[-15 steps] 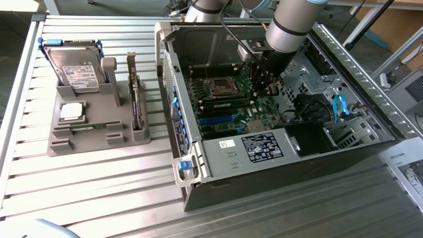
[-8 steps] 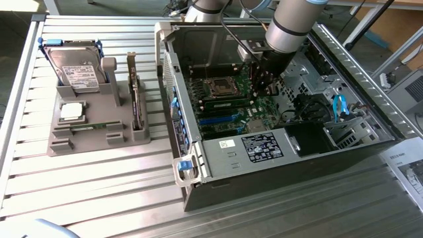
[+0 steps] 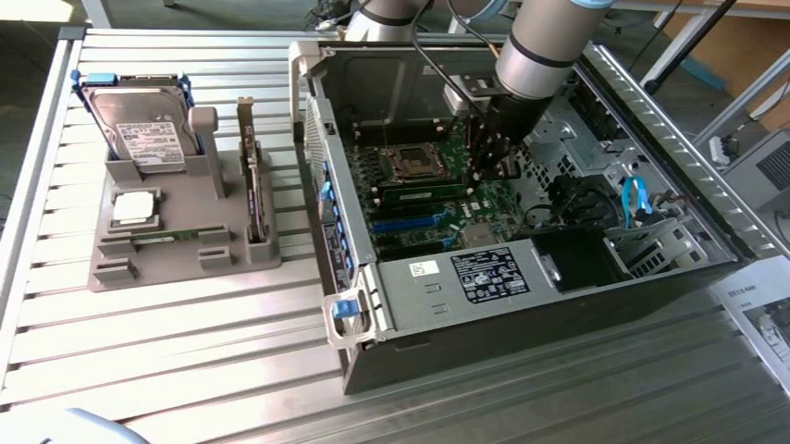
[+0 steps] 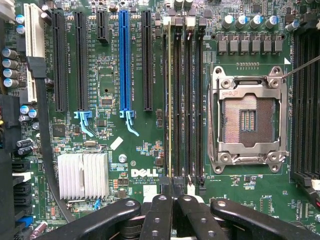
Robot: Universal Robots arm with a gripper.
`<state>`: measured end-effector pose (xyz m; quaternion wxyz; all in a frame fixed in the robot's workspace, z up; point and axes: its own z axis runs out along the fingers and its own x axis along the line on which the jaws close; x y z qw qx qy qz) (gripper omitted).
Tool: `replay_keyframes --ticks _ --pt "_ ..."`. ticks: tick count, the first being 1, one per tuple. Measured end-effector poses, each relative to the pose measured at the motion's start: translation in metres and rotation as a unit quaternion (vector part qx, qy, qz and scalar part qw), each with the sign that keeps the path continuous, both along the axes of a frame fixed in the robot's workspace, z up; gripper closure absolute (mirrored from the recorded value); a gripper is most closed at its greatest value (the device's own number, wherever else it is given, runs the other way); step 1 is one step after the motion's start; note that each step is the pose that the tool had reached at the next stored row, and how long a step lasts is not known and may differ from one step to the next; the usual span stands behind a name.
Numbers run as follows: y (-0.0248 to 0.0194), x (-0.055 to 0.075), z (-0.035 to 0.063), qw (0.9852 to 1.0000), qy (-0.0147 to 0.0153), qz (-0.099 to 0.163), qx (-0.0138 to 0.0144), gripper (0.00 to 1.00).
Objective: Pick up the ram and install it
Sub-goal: 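Press down the ram until it locks into place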
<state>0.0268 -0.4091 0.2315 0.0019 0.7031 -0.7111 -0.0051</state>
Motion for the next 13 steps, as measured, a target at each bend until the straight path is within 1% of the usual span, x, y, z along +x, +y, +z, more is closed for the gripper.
replay_keyframes --ticks 13 --pt "0.0001 0.0000 -0.0007 1.0000 0.0000 0.000 0.0001 0.90"
